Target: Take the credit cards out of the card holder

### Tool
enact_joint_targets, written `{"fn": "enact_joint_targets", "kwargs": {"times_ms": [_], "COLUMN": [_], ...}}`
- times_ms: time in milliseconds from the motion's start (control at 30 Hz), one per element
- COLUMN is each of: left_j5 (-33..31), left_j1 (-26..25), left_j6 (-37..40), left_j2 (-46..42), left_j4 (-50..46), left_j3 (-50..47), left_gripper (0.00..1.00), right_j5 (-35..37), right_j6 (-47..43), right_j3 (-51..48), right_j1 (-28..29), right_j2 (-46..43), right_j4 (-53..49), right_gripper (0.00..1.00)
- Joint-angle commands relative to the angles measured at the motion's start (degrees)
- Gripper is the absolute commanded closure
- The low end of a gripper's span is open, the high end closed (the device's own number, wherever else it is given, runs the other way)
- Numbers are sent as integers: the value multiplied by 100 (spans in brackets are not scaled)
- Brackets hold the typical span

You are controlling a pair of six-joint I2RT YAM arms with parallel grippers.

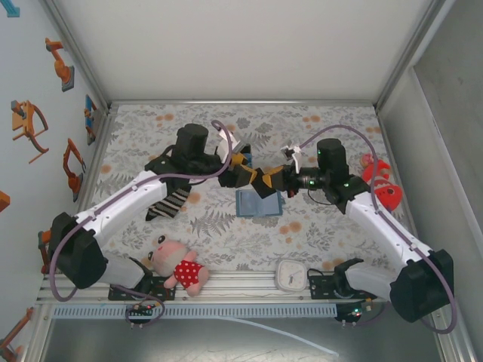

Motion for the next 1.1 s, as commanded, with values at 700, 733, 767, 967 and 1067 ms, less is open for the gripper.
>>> {"fn": "enact_joint_targets", "kwargs": {"times_ms": [700, 733, 767, 967, 1067], "left_j5": [-619, -743, -867, -1580, -1681], "left_j1": [-249, -235, -224, -227, -228], "left_j6": [-399, -619, -836, -1842, -2164], "left_j2": [-1007, -1158, -1302, -1879, -1951], "left_j4": [620, 974, 1326, 2995, 3501], "left_j3": [-872, -1070, -1261, -2163, -2373], "left_gripper": [100, 100, 100, 100, 100], "right_j5": [1577, 1781, 1892, 1567, 943], "right_j6": [774, 944, 1175, 2825, 3589], "right_j3": [-366, -459, -561, -1182, -1405], "right_j1": [137, 138, 142, 138, 145], "right_j2": [-799, -856, -880, -617, -263], "right_j4": [859, 1011, 1205, 3071, 4445], "right_gripper": [37, 34, 33, 32, 30]}}
